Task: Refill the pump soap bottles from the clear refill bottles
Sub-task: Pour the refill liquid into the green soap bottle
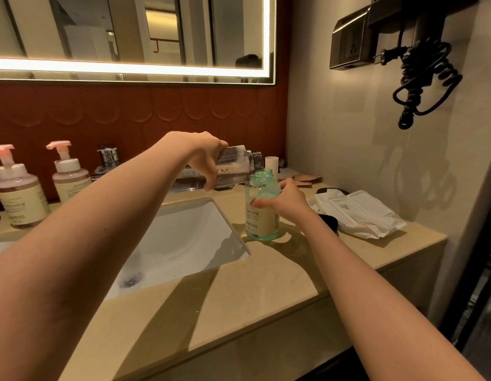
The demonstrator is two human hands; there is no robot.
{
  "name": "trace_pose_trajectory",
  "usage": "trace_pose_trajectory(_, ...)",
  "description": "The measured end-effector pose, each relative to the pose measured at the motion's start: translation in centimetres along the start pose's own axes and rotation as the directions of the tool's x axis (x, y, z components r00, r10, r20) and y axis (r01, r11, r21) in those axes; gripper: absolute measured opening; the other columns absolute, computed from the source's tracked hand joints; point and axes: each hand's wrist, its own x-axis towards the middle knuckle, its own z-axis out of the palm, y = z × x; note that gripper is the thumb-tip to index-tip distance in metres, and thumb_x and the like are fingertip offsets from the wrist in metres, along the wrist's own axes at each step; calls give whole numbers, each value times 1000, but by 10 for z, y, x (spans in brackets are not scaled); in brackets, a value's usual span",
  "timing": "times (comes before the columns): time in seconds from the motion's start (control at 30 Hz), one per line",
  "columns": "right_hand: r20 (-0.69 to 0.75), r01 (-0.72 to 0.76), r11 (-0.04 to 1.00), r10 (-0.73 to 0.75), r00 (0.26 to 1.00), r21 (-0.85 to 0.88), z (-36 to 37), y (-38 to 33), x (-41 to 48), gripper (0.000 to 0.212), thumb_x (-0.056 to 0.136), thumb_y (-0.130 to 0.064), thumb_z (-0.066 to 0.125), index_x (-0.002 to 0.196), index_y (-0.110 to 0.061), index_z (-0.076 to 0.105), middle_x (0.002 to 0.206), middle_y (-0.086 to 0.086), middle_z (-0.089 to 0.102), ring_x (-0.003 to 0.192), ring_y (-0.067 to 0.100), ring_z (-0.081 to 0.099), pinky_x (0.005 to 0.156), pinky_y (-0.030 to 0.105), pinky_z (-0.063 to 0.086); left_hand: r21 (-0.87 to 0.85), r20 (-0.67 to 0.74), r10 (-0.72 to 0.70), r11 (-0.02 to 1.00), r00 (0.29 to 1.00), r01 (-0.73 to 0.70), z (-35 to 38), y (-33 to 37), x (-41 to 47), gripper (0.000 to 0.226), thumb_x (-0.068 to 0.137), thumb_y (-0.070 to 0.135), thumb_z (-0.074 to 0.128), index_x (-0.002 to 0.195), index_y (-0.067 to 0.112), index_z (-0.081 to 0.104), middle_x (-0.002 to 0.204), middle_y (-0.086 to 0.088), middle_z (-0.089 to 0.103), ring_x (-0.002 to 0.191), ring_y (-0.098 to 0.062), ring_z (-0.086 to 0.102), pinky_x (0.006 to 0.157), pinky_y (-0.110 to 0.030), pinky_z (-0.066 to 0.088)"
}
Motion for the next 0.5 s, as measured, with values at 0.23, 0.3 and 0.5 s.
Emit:
trace_pose_trajectory(0.23,2,-2,1000,2,1000,5,0,1,0,69,71,-24,80,124,-14,37,133,6,50,123,25,47,98,43,44,4,2,-5,1000,1000,5,0,-1,2,67,54,33,85,109,19,49,86,3,53,77,-15,51,62,-26,44)
trace_pose_trajectory(0.3,2,-2,1000,2,1000,5,0,1,1,69,70,-25,81,123,-14,37,133,6,50,123,25,48,97,43,45,0,6,-2,1000,1000,2,0,-1,2,66,55,32,85,109,19,49,86,4,53,78,-15,51,63,-26,44)
trace_pose_trajectory(0.5,2,0,1000,0,1000,6,0,2,2,70,69,-25,81,123,-14,38,131,5,51,122,25,48,97,43,45,-5,11,8,1000,1000,-8,0,-1,2,65,56,31,85,109,20,49,87,3,53,80,-16,52,62,-24,42)
